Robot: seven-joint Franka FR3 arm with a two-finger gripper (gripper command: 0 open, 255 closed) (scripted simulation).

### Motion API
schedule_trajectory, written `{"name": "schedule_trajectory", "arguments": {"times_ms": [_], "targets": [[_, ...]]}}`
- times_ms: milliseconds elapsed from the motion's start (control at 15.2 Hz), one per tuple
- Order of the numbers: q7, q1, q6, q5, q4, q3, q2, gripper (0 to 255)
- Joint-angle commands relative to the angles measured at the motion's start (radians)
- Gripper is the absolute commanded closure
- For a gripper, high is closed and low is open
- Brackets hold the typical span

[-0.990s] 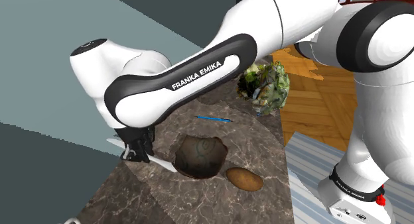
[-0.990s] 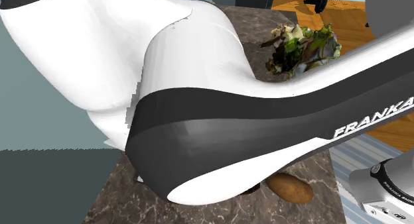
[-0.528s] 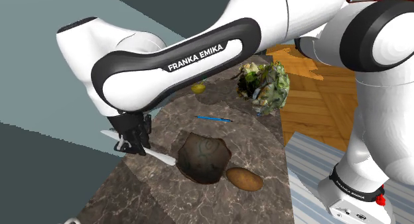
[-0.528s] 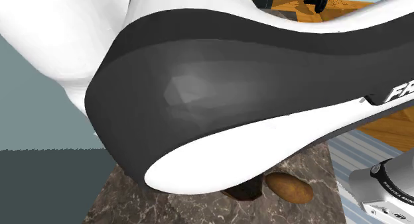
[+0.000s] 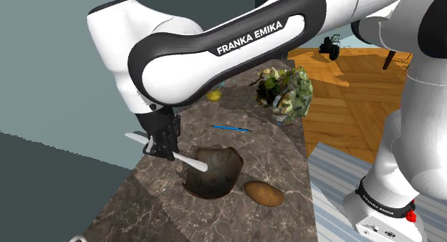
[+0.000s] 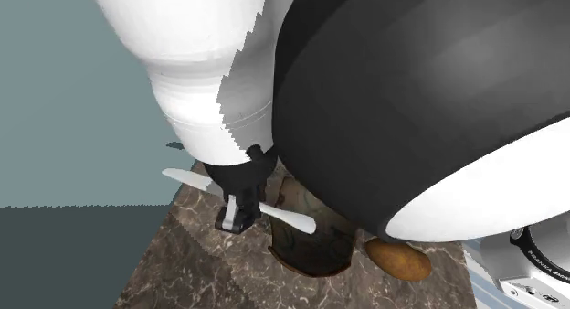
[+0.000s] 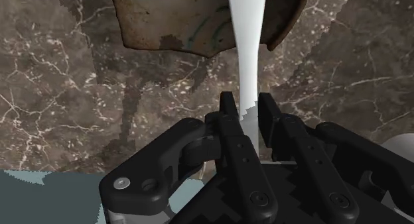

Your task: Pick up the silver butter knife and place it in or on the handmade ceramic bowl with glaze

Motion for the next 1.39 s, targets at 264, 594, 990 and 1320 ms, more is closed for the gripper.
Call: {"name": "schedule_trajectory", "arguments": {"times_ms": [264, 594, 990, 1320], "targets": [[-0.085, -0.058, 0.062, 0.116, -0.306, -0.010, -0.274, 255], [-0.132, -0.062, 0.097, 0.167, -0.456, -0.031, -0.399, 255], [-0.123, -0.061, 0.177, 0.160, -0.518, -0.026, -0.379, 255], [-0.114, -0.061, 0.245, 0.151, -0.564, -0.021, -0.356, 255]]}}
